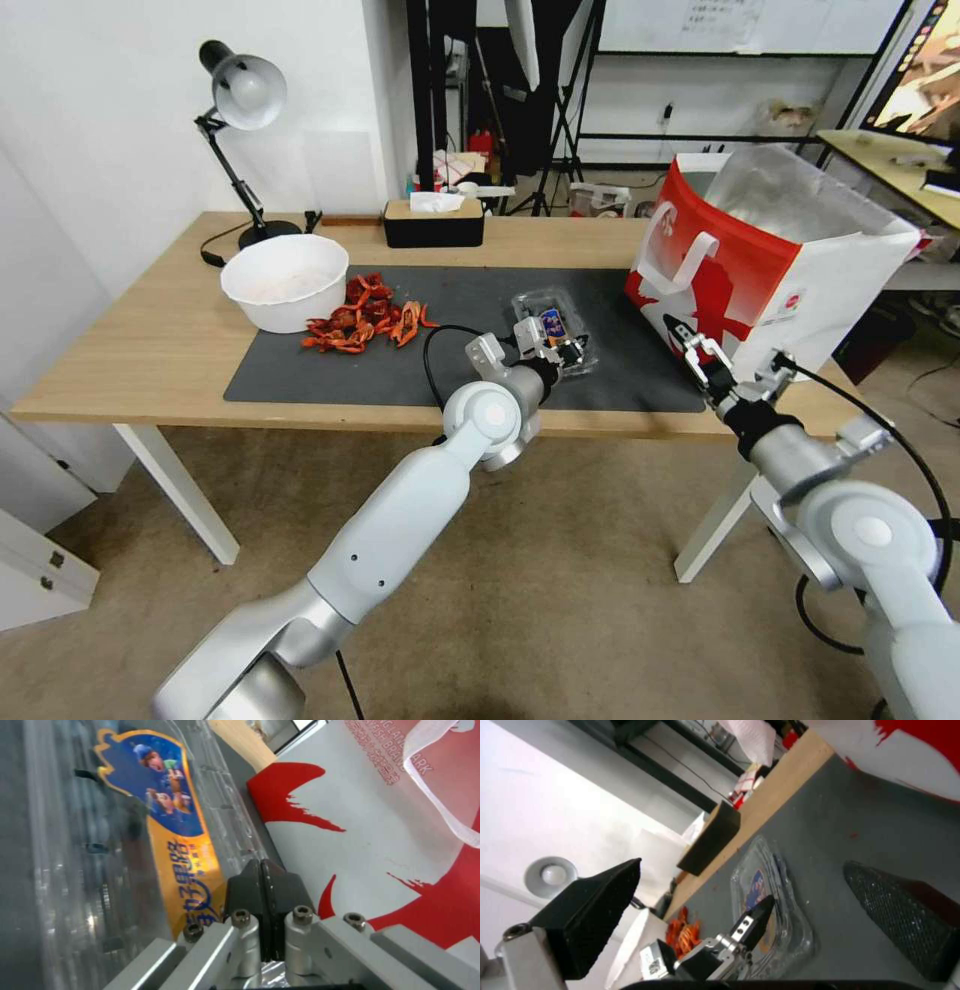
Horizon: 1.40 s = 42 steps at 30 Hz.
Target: Close the takeout container lid, then place the container into the takeout bag.
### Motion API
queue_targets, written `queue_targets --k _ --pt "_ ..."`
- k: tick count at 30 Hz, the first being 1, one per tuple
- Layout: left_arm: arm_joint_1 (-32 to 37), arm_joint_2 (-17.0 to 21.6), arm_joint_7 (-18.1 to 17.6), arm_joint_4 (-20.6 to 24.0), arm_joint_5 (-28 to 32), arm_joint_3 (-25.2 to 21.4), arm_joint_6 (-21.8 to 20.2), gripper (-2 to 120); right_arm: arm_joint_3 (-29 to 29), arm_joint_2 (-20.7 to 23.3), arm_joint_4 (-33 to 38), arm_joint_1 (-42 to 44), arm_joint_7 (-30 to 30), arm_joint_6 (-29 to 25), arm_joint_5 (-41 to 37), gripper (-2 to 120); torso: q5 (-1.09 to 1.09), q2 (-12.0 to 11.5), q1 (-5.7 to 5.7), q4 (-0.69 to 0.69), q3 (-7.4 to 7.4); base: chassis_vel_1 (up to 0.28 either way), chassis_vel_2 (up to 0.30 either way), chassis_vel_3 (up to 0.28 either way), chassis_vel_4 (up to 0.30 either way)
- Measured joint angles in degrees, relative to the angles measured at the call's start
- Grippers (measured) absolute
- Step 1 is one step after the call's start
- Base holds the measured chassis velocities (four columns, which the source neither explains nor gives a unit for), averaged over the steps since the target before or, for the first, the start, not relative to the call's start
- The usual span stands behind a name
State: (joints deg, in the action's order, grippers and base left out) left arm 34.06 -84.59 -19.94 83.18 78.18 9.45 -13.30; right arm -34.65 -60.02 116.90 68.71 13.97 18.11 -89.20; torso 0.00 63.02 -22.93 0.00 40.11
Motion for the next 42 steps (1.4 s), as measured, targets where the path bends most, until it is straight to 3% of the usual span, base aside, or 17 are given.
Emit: queue_targets --k 18,42 --pt "-0.2 0.0 0.1 -0.3 0.4 -0.4 0.0 0 7.0 6.8 -6.3 -11.5 6.0 8.2 1.2 100 0.00 0.0 0.01 0.00 0.00 0.000 0.000 0.000 0.000" --pt "0.0 0.2 0.3 -0.2 0.6 -0.6 0.0 0 19.7 12.4 -15.8 -24.1 1.6 12.3 5.0 100 0.00 0.0 0.01 0.00 0.00 0.000 0.000 0.000 0.000"
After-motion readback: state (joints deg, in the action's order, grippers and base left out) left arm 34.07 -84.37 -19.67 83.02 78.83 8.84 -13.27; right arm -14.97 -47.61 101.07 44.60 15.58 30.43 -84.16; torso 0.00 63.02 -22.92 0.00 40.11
